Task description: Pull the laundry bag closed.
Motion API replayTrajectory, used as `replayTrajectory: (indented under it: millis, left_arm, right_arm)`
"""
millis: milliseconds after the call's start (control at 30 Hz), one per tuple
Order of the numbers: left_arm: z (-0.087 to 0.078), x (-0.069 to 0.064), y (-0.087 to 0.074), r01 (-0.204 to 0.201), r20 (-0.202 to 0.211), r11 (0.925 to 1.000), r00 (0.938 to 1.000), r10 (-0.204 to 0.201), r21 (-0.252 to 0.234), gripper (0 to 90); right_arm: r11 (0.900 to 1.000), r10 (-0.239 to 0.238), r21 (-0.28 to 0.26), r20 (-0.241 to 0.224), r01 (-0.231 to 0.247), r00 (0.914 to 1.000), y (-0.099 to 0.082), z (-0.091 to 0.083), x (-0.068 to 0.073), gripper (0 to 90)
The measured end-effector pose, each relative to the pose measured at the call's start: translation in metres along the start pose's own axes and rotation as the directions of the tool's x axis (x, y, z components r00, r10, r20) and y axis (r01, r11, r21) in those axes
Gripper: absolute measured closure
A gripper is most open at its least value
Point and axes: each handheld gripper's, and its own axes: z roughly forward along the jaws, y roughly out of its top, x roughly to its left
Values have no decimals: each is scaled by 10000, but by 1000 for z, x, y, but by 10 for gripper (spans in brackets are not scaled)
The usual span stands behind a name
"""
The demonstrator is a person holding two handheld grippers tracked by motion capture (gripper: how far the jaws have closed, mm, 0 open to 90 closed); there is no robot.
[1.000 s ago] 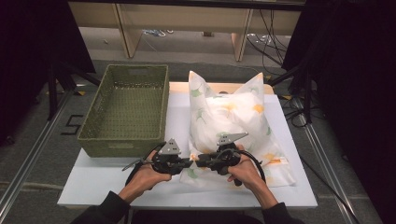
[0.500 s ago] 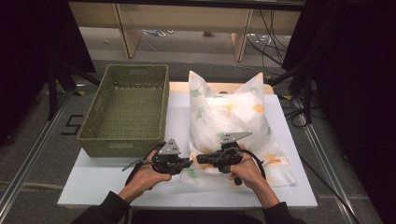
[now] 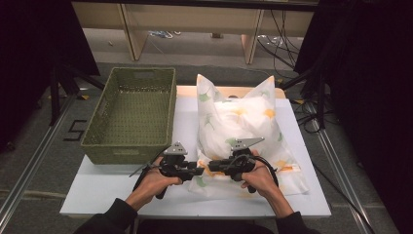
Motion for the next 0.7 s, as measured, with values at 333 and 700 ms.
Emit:
replayTrajectory:
  millis: [333,700]
  left_arm:
    - [-3,10,3,1196,366,9908,9924,-1175,-633,670]
    - [-3,8,3,1079,403,9882,9938,-1041,-1085,779]
  right_arm:
    - [9997,27,257,117,-30,9999,-1,2,0,774]
    - [9988,53,491,143,-60,9999,-2,7,1,746]
